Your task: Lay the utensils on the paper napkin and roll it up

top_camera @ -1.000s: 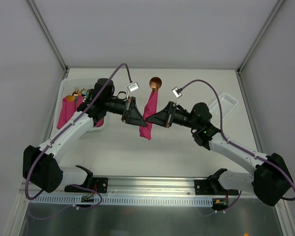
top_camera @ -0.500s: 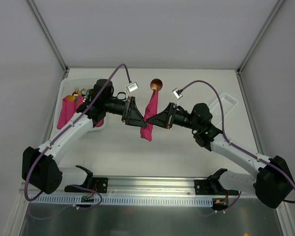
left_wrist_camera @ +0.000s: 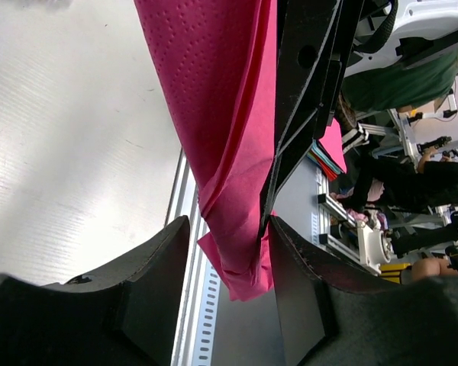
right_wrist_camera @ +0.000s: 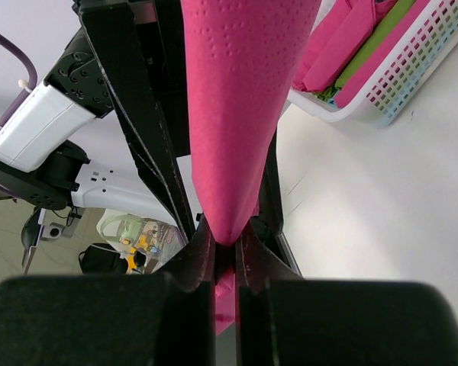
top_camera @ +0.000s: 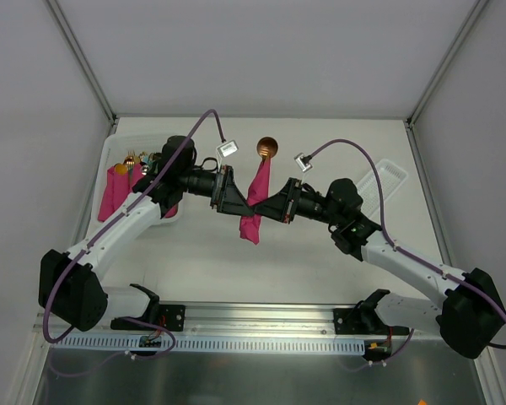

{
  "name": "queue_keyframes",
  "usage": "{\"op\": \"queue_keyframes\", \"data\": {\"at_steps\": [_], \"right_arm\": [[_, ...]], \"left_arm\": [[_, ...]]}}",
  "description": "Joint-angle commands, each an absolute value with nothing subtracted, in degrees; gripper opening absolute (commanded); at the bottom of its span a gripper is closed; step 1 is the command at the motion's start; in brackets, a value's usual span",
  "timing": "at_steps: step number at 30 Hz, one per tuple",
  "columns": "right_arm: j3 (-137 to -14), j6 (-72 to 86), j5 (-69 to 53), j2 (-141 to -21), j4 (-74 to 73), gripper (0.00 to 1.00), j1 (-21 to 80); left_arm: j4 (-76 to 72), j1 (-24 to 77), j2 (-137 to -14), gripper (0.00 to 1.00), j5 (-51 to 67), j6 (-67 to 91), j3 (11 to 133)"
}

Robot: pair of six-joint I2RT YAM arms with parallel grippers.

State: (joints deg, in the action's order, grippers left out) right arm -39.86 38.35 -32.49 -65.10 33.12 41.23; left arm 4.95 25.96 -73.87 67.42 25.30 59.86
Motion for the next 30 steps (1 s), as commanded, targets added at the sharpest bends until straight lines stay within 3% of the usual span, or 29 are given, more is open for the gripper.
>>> {"op": "queue_keyframes", "data": {"at_steps": [1, 11, 15, 18, 19, 20, 21, 24, 26, 29, 30], "right_arm": [[-42.98, 37.26, -31.03, -64.07, 37.53, 0.00, 41.57], [-44.03, 37.18, -29.35, -64.51, 37.79, 0.00, 41.49], [-44.30, 37.53, -29.62, -64.60, 37.97, 0.00, 41.49], [-44.65, 37.53, -30.58, -65.12, 37.97, 0.00, 41.48], [-44.82, 37.62, -30.85, -65.30, 37.88, 0.01, 41.48], [-44.82, 37.79, -30.94, -65.74, 37.71, 0.07, 41.57], [-44.91, 37.79, -30.94, -65.74, 37.53, 0.26, 41.49], [-45.52, 36.83, -29.71, -65.30, 35.08, 0.60, 41.48], [-46.23, 35.60, -28.48, -64.87, 31.30, 0.72, 41.49], [-47.02, 33.49, -27.34, -64.25, 26.64, 0.79, 40.70], [-46.93, 33.31, -27.42, -63.90, 25.50, 0.87, 40.26]], "left_arm": [[3.16, 26.89, -73.74, 0.45, 68.47, 25.75, 60.29], [2.90, 28.04, -72.60, 0.43, 68.64, 25.49, 58.27], [2.81, 27.95, -72.51, 0.13, 67.85, 25.84, 57.92], [2.72, 27.77, -72.33, 0.00, 67.06, 26.10, 57.92], [2.72, 27.51, -72.25, 0.00, 66.63, 26.45, 57.92], [2.72, 26.29, -72.25, 0.00, 66.45, 26.80, 57.83], [2.64, 25.32, -72.16, 0.00, 66.36, 27.24, 57.48], [2.37, 20.23, -71.98, 0.00, 66.27, 28.83, 55.91], [2.37, 17.68, -71.28, 0.00, 66.18, 29.53, 55.11], [2.63, 12.14, -69.53, 0.00, 66.45, 30.32, 53.09], [3.25, 9.08, -68.83, 0.00, 66.62, 29.71, 52.65]]}}
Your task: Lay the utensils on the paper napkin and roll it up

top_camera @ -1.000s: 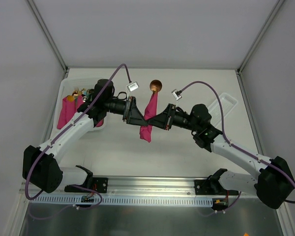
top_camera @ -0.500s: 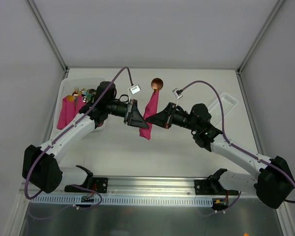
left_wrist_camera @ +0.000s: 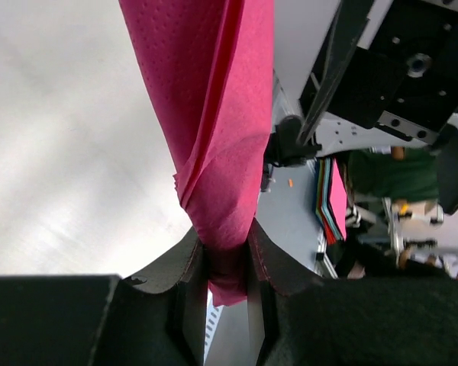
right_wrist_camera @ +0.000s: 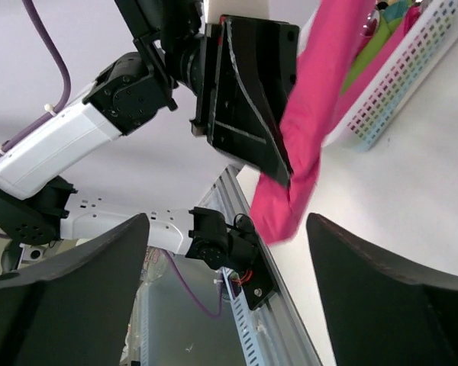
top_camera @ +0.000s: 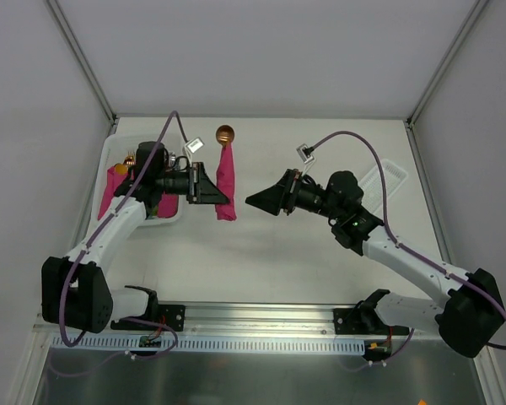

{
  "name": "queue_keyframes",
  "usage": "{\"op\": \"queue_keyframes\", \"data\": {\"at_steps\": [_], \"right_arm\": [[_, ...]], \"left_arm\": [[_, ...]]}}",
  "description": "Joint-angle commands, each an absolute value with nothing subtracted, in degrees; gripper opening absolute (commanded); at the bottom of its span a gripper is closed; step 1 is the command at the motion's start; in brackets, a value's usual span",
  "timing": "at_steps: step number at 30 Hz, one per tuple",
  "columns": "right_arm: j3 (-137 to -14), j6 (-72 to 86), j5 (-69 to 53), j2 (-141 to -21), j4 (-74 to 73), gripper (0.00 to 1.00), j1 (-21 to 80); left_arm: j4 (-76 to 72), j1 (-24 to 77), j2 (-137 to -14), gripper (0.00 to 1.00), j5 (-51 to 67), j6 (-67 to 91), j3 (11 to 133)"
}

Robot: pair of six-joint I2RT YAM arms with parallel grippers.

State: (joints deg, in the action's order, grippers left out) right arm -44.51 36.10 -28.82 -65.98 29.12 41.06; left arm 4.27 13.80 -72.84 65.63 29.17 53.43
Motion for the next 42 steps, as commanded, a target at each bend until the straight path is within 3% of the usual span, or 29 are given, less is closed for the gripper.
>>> {"op": "queue_keyframes", "data": {"at_steps": [1, 6, 10, 15, 25, 42], "right_arm": [[-46.41, 33.22, -27.51, -63.64, 24.97, 0.90, 39.38], [-44.12, 31.38, -27.51, -61.26, 19.97, 0.98, 37.88], [-42.98, 29.80, -27.68, -59.68, 16.36, 0.99, 37.62], [-41.66, 29.09, -27.95, -59.33, 15.03, 0.98, 37.53], [-41.05, 29.44, -28.83, -60.73, 15.12, 0.98, 37.62], [-40.60, 30.06, -29.79, -61.87, 15.12, 0.97, 37.53]], "left_arm": [[8.30, 7.66, -68.64, 0.00, 66.45, 25.62, 52.99], [27.56, -2.35, -70.82, 0.00, 64.17, 9.17, 58.07], [42.95, -10.18, -77.05, 0.00, 57.76, -8.12, 65.20], [52.28, -16.26, -84.19, 0.00, 48.63, -16.78, 73.46], [60.73, -18.98, -96.67, 0.00, 43.51, -28.91, 81.82], [62.23, -20.92, -105.64, 0.00, 41.40, -30.94, 83.84]]}}
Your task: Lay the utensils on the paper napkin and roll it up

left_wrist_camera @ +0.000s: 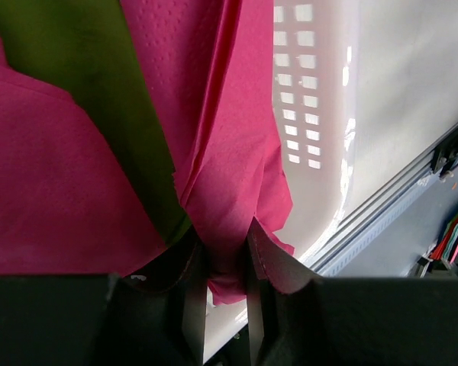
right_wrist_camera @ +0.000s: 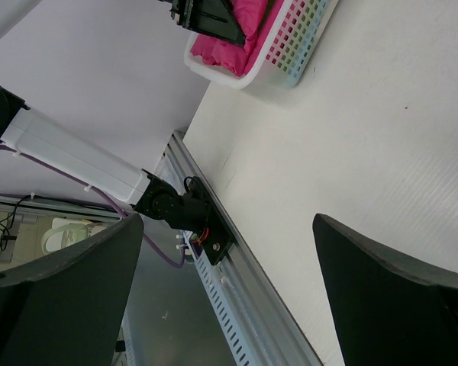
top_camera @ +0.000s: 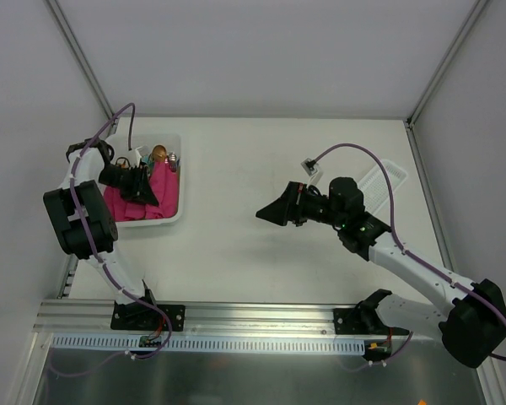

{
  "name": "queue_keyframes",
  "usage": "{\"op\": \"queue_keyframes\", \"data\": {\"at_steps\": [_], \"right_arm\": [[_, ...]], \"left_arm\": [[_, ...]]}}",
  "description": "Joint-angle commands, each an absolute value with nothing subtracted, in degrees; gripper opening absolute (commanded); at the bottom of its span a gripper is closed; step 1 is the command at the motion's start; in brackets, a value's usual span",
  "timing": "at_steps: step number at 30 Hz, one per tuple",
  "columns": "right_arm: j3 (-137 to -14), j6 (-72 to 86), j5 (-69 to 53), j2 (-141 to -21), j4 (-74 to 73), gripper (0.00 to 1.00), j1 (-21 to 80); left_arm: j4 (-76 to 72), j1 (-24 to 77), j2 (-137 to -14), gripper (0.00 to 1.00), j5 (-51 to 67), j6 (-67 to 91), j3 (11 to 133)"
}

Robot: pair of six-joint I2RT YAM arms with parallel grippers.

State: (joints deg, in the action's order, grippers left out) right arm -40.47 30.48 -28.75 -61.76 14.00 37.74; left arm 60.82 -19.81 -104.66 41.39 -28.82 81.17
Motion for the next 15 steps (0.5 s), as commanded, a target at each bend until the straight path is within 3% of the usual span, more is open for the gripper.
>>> {"op": "queue_keyframes", "data": {"at_steps": [1, 15], "right_arm": [[-40.61, 30.15, -29.79, -61.79, 15.12, 0.97, 37.53], [-40.43, 30.67, -30.50, -63.02, 15.21, 0.97, 37.53]], "left_arm": [[62.31, -21.27, -106.51, 0.00, 41.22, -30.76, 84.20], [62.32, -21.53, -112.50, 0.01, 39.29, -30.15, 84.82]]}}
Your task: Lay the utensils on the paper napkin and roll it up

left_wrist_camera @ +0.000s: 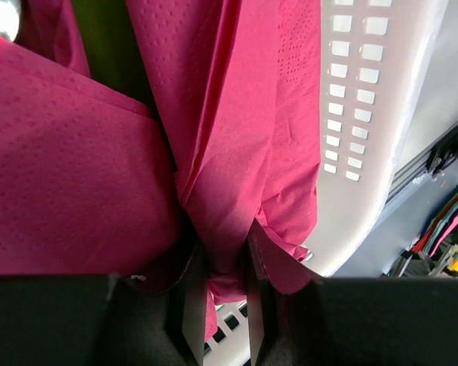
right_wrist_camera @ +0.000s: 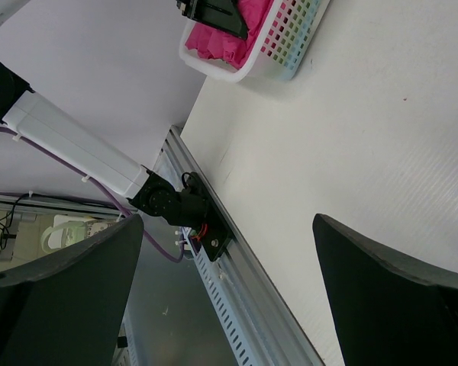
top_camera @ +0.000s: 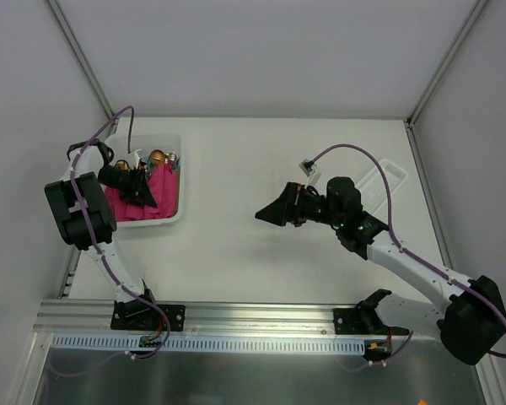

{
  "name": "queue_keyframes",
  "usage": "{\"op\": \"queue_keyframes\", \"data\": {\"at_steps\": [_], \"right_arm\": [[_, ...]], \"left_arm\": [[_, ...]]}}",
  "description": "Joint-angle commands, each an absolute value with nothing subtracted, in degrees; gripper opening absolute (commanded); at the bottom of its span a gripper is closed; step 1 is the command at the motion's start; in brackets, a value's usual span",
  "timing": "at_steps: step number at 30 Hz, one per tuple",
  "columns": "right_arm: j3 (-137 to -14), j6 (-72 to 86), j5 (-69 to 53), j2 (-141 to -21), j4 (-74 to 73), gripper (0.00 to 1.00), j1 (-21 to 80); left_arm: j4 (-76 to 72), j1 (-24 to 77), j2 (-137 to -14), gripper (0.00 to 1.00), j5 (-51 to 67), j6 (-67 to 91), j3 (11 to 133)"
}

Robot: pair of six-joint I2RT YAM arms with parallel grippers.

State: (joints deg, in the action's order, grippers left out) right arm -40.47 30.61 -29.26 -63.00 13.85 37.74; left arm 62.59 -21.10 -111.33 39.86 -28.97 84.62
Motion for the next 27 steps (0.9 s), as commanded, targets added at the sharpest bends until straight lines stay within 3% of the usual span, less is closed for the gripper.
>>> {"op": "queue_keyframes", "data": {"at_steps": [1, 5, 10, 14, 23, 27], "right_arm": [[-40.43, 30.67, -30.50, -63.02, 15.21, 0.97, 37.53], [-40.60, 30.76, -30.67, -63.02, 15.29, 0.97, 37.53], [-40.52, 30.85, -30.76, -62.58, 15.21, 0.97, 37.62], [-40.08, 30.85, -30.67, -61.88, 15.29, 0.97, 37.53], [-39.90, 30.67, -31.29, -61.08, 15.21, 0.97, 37.44], [-39.81, 30.76, -31.29, -61.00, 15.21, 0.97, 37.53]], "left_arm": [[62.05, -21.53, -112.76, 0.02, 39.20, -29.54, 84.81], [61.17, -21.53, -112.68, 0.08, 37.88, -27.61, 85.60], [61.00, -21.53, -111.01, 0.27, 35.34, -25.84, 87.89], [61.08, -21.45, -109.17, 0.36, 34.72, -25.14, 88.77], [61.17, -20.65, -104.33, 0.39, 35.51, -24.70, 89.91], [61.08, -20.13, -101.78, 0.44, 34.81, -24.52, 90.79]]}}
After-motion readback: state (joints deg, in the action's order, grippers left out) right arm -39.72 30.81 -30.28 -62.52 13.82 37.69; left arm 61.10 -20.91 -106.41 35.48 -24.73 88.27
